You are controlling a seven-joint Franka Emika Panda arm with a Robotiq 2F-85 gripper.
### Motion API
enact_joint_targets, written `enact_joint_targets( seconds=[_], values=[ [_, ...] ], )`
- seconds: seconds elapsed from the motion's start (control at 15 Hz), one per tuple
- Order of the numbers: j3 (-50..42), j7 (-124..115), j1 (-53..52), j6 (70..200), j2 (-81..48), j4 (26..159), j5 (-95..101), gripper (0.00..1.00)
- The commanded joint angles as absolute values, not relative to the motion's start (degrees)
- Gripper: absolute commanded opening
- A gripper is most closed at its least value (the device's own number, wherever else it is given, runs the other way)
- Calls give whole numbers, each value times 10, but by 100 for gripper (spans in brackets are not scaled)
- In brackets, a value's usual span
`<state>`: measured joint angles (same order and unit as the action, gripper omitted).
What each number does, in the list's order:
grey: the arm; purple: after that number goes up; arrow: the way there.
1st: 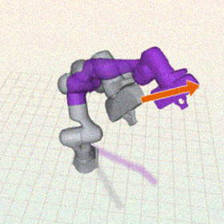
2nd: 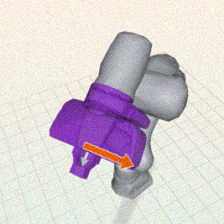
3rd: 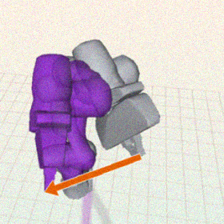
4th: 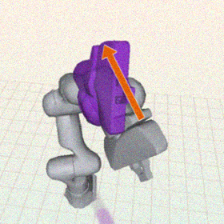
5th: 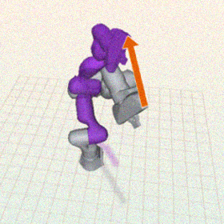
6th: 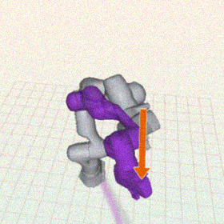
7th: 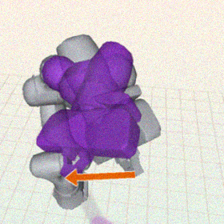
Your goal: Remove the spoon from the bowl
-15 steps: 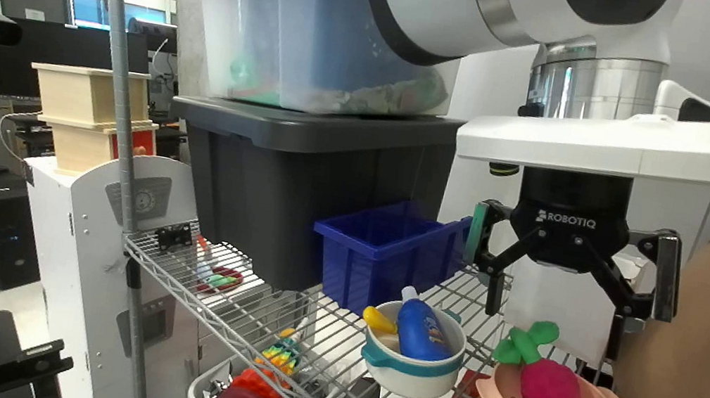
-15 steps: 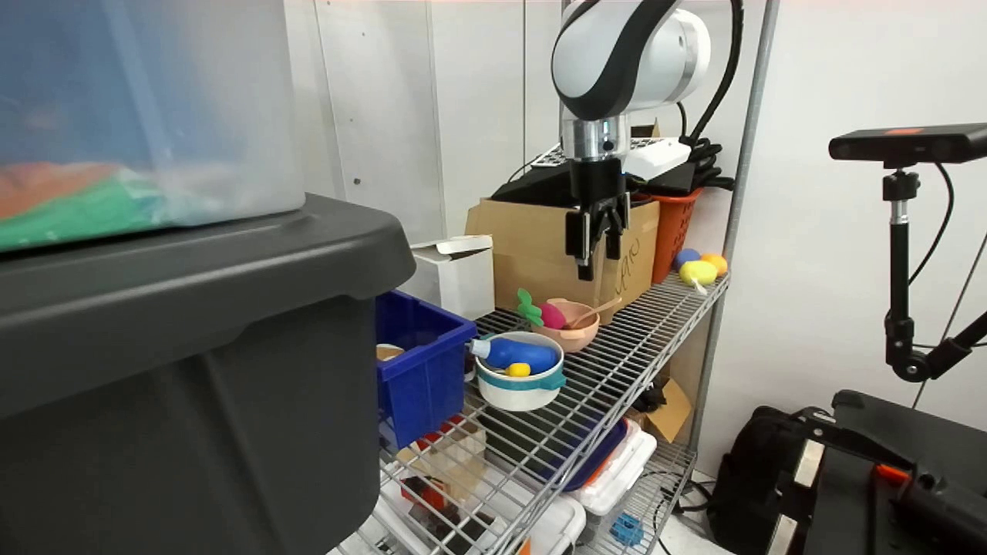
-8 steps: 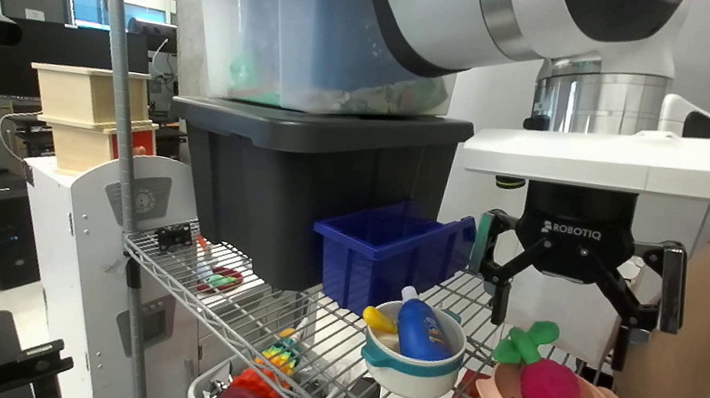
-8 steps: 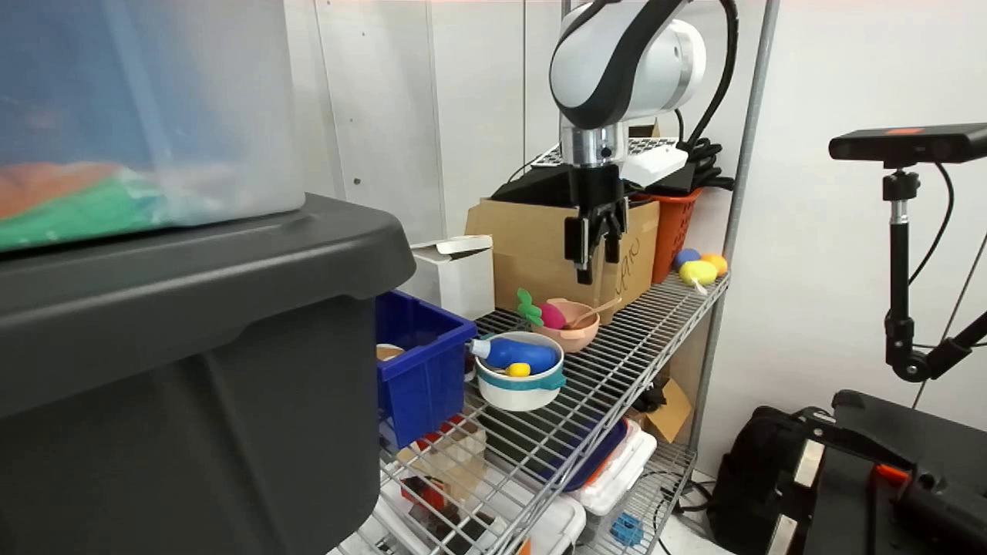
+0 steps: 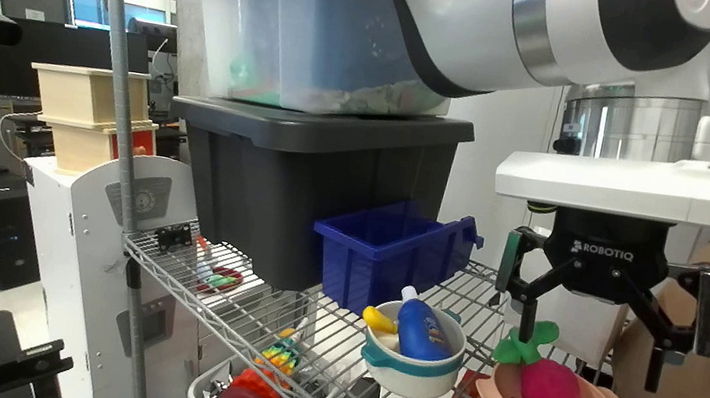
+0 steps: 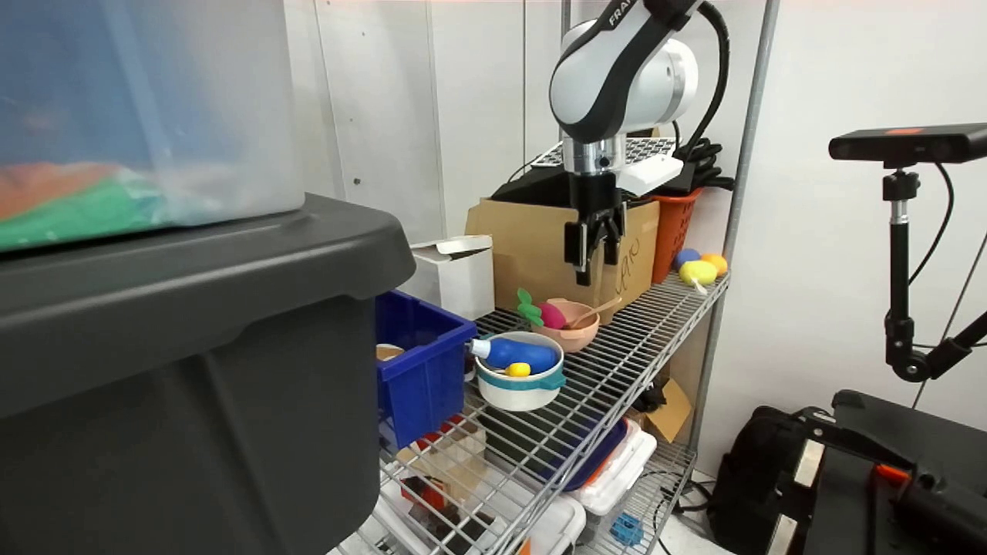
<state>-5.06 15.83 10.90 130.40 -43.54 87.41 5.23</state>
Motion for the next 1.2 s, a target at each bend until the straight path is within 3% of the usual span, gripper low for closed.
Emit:
enact_joint_targets(
  seconds=[0.0, 1.13],
  values=[
    [-42, 174, 117, 1292, -449, 853, 55, 100],
    [-43, 215, 129, 1294, -489, 846, 66, 100]
  ],
)
